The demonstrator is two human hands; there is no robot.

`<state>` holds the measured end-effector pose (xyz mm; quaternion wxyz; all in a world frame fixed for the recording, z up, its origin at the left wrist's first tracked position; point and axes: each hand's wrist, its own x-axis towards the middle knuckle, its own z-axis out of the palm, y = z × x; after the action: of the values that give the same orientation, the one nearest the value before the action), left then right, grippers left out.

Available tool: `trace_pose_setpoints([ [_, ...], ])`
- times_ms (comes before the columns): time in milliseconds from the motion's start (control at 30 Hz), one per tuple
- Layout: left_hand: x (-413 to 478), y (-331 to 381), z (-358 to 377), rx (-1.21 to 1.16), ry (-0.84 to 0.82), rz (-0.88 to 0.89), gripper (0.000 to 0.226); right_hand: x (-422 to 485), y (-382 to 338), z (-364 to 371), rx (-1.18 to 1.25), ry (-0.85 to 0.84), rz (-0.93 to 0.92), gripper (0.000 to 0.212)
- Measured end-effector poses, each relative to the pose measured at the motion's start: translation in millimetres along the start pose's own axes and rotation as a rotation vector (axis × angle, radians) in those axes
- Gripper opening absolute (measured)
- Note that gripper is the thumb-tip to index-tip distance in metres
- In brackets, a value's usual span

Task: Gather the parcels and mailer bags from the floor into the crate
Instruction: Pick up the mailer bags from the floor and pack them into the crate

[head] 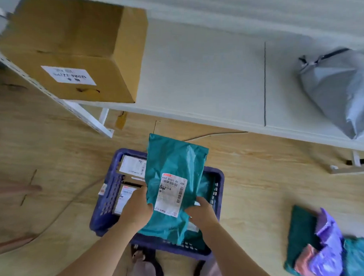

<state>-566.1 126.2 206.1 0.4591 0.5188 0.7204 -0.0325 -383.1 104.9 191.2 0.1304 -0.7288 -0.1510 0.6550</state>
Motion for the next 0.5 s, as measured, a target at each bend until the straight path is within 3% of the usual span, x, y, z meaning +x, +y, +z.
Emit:
trace_pose_setpoints([
  [167, 49.7, -44.7, 35.3, 0.061, -0.120, -0.032, 0.040, 55.4, 38.0, 36.2, -0.007, 0.029, 0.086, 0.057],
  [500, 132.4, -94.7, 120.3, 0.114, -0.241, -0.031, 0.032, 129.8, 74.8, 47.8, -0.077, 0.117, 0.168, 0.056],
])
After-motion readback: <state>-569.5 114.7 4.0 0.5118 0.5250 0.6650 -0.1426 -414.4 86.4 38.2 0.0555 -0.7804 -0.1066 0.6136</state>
